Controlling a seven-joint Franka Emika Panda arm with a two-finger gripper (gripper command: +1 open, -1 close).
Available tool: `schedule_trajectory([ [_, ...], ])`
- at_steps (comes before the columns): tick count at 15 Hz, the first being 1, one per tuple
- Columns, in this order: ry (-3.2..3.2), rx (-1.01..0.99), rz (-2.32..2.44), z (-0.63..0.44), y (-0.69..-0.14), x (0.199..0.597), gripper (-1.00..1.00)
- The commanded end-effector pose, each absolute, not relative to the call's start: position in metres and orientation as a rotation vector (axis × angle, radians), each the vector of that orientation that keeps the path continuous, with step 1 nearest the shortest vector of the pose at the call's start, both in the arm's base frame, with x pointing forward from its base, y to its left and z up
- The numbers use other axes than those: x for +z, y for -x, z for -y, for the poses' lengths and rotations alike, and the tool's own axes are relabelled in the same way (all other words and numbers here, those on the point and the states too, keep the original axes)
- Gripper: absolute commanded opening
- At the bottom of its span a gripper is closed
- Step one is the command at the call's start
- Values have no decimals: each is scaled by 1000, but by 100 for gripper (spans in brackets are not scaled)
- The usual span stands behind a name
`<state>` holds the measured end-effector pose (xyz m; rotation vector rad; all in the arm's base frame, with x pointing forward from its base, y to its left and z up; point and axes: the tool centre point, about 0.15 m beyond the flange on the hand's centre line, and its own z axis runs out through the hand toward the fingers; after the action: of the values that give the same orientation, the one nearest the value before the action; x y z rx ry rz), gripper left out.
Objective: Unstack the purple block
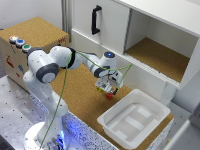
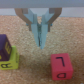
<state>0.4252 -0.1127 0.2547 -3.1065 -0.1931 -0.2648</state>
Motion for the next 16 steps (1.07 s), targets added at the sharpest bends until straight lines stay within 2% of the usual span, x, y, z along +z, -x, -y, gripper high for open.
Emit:
schedule_trajectory([
  [1, 3032, -91, 265, 59, -411, 261, -100],
  [4, 2977, -15, 332, 21, -389, 273, -100],
  [7, 2811, -13, 387, -4, -370, 306, -100],
  [15, 2892, -48, 405, -10, -377, 284, -100],
  [16, 2905, -67, 399, -7, -380, 286, 100],
])
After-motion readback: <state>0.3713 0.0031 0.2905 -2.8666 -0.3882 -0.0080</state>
